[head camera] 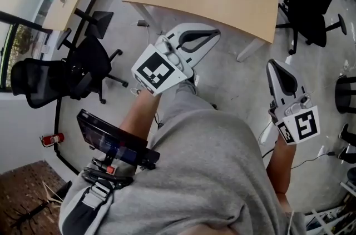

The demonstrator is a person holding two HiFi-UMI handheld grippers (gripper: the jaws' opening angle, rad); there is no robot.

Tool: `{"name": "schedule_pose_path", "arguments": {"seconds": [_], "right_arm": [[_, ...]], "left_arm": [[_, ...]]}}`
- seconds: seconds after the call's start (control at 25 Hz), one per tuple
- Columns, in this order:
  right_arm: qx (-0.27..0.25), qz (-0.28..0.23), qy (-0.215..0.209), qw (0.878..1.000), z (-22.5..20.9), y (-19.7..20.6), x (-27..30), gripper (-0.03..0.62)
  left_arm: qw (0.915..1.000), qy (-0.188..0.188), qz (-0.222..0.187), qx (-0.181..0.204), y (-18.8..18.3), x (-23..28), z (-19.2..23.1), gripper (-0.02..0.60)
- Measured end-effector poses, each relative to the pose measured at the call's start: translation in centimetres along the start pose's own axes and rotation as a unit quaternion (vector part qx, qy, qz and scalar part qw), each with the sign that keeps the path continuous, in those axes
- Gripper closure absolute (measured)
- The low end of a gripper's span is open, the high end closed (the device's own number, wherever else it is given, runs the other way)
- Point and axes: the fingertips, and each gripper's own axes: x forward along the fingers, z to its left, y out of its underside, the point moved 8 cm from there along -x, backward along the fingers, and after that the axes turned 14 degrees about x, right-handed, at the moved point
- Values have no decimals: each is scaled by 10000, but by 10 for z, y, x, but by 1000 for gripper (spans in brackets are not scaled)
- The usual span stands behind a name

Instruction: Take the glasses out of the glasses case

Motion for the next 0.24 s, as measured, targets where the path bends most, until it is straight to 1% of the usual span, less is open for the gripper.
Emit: {"name": "schedule_pose_path", "arguments": {"seconds": [0.24], "right_arm": [[23, 14, -31, 10000, -2, 0, 1, 586]], "left_arm": [[10000, -26, 0, 1, -1, 2, 2, 577]]}}
